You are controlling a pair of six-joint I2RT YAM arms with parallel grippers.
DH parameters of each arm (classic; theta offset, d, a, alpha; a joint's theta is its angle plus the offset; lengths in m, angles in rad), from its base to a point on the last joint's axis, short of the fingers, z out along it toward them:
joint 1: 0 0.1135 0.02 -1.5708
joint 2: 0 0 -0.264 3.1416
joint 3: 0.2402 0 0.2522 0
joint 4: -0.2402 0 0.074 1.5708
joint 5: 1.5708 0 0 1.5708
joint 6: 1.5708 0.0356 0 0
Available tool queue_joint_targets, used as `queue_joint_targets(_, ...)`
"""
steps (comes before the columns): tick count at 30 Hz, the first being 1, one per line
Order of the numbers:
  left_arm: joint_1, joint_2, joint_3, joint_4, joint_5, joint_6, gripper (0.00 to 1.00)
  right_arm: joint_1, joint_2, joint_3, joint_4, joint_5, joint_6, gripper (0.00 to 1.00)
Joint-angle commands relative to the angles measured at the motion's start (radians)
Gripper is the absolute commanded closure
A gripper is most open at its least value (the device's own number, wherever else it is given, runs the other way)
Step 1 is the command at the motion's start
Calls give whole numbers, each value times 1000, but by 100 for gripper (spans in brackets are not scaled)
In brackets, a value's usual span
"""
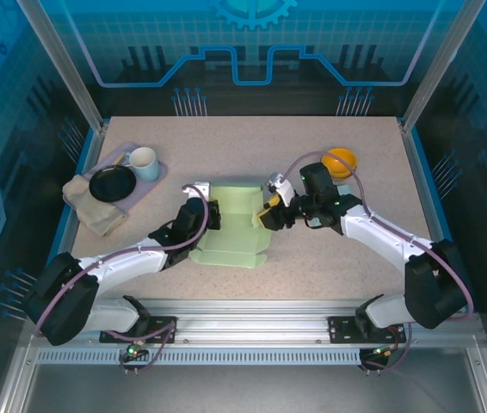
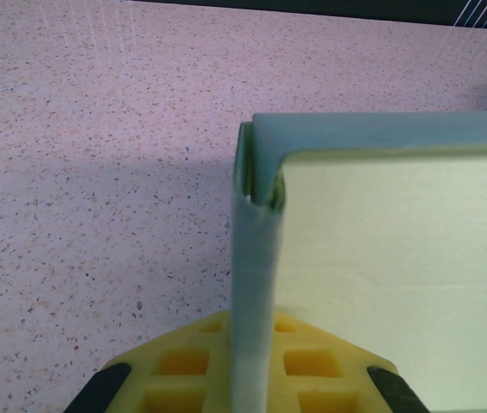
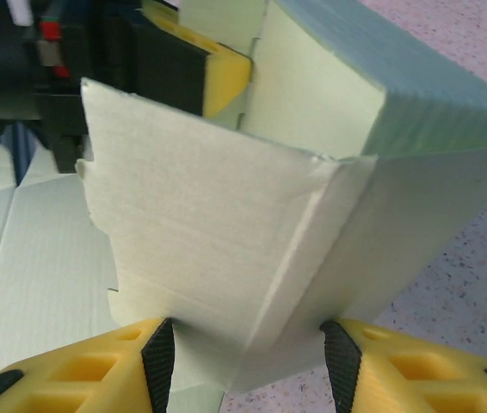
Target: Fold the paper box
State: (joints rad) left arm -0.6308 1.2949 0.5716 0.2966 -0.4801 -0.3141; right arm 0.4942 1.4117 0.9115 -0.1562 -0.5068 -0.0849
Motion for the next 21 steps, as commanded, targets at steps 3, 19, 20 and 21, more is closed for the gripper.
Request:
queue_joint_targets(3, 0, -22, 4, 51, 72, -6, 100, 23, 51, 52, 29, 143, 60, 49)
queue_joint_targets(19, -11, 14, 51, -50, 13, -94, 100, 171, 128, 164, -8, 597, 116, 60)
queue_joint_targets(20, -13, 14, 58, -60, 2, -105, 100, 187, 131, 165, -8, 651, 117, 63)
queue_joint_targets(21, -17, 15, 66, -80, -15, -119, 100, 199, 134, 168, -9, 695, 120, 67)
